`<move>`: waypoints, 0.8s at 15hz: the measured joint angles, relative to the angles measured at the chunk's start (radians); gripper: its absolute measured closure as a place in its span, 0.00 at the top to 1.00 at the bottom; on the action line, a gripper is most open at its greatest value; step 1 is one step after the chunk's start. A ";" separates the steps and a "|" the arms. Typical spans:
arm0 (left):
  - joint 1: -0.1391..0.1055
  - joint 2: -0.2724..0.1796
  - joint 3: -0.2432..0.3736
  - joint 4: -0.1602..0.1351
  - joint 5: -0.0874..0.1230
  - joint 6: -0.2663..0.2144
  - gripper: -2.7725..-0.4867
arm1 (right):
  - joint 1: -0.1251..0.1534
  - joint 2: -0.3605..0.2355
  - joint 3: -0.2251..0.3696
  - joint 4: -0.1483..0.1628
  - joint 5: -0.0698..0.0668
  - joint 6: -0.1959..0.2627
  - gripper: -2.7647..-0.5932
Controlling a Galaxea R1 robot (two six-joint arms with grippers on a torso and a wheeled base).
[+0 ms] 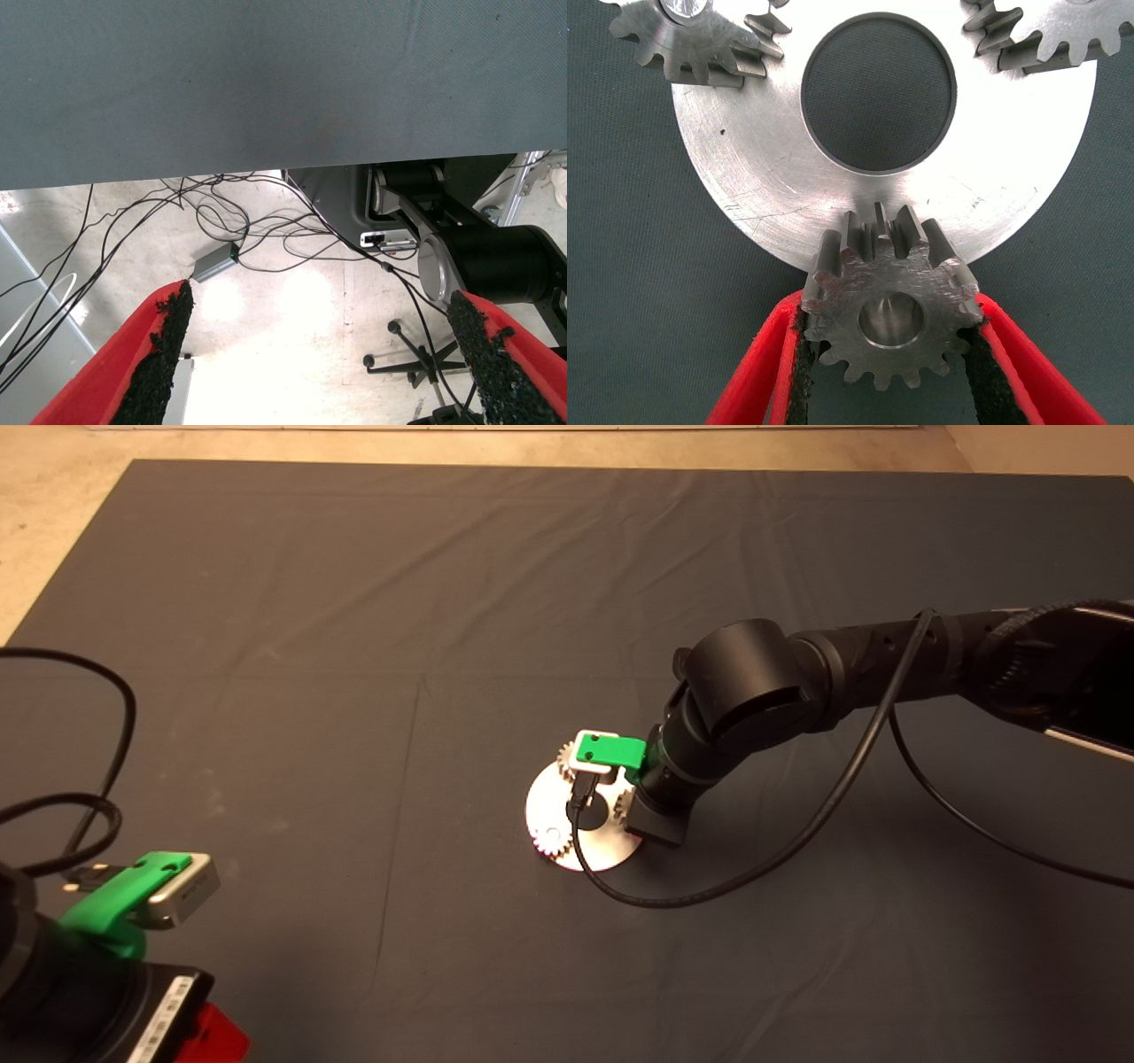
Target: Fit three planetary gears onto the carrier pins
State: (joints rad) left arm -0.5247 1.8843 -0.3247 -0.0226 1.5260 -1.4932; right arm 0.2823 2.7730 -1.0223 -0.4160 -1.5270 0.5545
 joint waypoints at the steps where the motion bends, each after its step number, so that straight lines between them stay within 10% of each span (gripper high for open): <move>1: 0.000 0.000 0.000 0.000 0.000 0.000 0.68 | 0.000 0.000 0.000 0.000 0.000 0.000 0.21; 12: 0.000 0.006 0.000 0.000 0.000 0.000 0.68 | 0.000 -0.006 0.000 0.000 0.003 0.000 0.21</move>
State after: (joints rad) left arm -0.5247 1.8898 -0.3247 -0.0226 1.5255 -1.4932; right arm 0.2823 2.7672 -1.0223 -0.4160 -1.5240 0.5547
